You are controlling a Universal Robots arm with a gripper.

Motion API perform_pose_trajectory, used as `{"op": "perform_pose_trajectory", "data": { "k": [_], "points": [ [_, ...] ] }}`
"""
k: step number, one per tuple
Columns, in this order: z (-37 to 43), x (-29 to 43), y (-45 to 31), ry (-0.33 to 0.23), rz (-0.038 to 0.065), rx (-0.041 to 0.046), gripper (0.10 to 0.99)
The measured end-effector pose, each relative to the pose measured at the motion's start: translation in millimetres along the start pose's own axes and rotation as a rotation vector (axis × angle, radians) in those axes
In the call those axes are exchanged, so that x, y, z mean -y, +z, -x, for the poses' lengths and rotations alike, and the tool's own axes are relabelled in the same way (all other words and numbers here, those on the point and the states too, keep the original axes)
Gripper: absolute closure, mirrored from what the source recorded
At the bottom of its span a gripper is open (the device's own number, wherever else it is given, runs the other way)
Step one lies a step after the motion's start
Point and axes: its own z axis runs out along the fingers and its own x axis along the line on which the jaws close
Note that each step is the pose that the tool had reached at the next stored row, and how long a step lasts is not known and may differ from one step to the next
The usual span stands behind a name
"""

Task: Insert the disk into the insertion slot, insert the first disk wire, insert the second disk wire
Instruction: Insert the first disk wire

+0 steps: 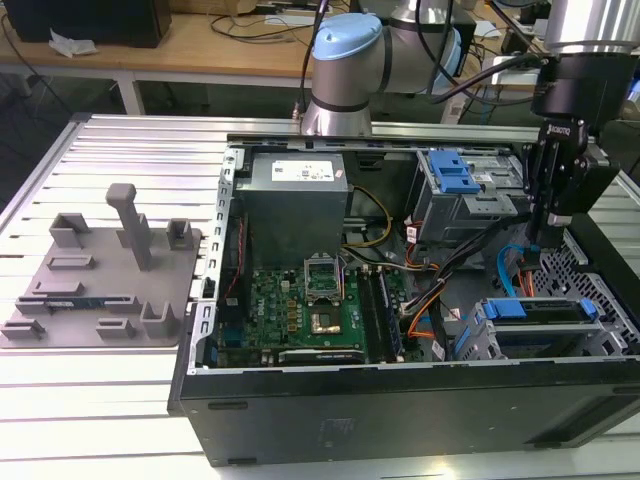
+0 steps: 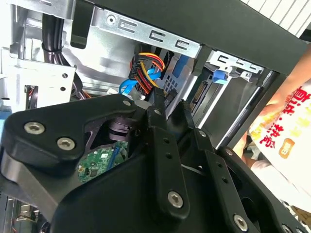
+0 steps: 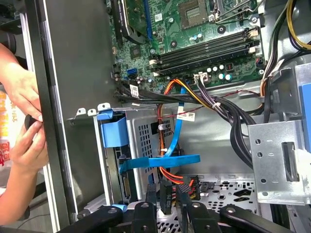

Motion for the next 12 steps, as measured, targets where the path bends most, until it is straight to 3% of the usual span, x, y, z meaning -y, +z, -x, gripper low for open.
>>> {"op": "perform_pose_trajectory", "data": {
  "k": [12],
  "points": [
    [1.2,0.7,1.8,0.000,-0.002,-0.0130,0.792]
  ]
}}
